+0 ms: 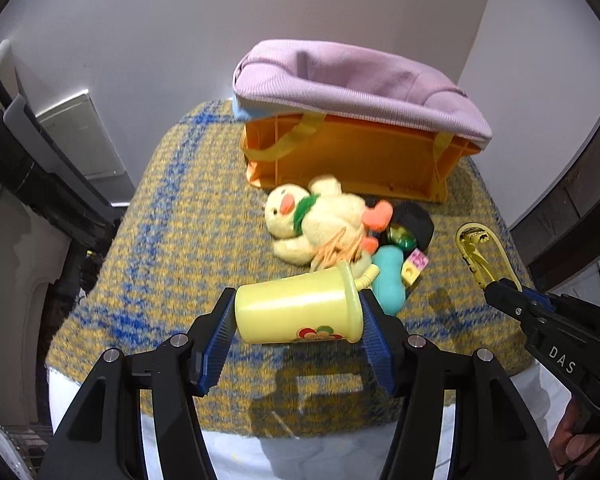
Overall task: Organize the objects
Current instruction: 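Lift the sippy cup and lanyard and carry both over the pink-lined basket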
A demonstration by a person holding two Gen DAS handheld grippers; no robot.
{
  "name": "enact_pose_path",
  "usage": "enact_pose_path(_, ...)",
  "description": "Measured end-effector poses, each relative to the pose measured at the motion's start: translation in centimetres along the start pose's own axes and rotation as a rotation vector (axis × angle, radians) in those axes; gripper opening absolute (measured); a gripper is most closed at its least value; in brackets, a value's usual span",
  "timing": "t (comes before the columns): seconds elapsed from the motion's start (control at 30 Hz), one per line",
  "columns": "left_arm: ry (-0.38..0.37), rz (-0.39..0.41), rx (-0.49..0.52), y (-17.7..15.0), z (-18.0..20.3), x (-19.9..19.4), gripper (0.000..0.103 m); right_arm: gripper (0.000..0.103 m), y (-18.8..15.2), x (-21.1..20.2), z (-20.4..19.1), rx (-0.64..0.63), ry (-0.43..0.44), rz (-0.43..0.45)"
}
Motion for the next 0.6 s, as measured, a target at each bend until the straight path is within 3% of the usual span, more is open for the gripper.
enact_pose_path(0.33, 0.009, 0.056, 0.025, 4.6, 0.5, -2.1, 0.059, 0.010, 3.3, -3.0, 0.0, 0.000, -0.010, 0.080)
enact_pose_path(0.6, 0.021, 0.077, 0.039, 7.7, 1.1, -2.4, 0.059, 0.010, 6.4, -4.9, -0.3, -0.009, -0.085, 0.153)
Point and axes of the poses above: each gripper's, at about its wrist camera, not at the fingertips, and x roughly the way its jaws point, z to its right, y to its top, the point moved 2 cm from there along x, roughly the way its jaws point, and after that the axes turned 12 degrees about -z, right-handed, at the moved point
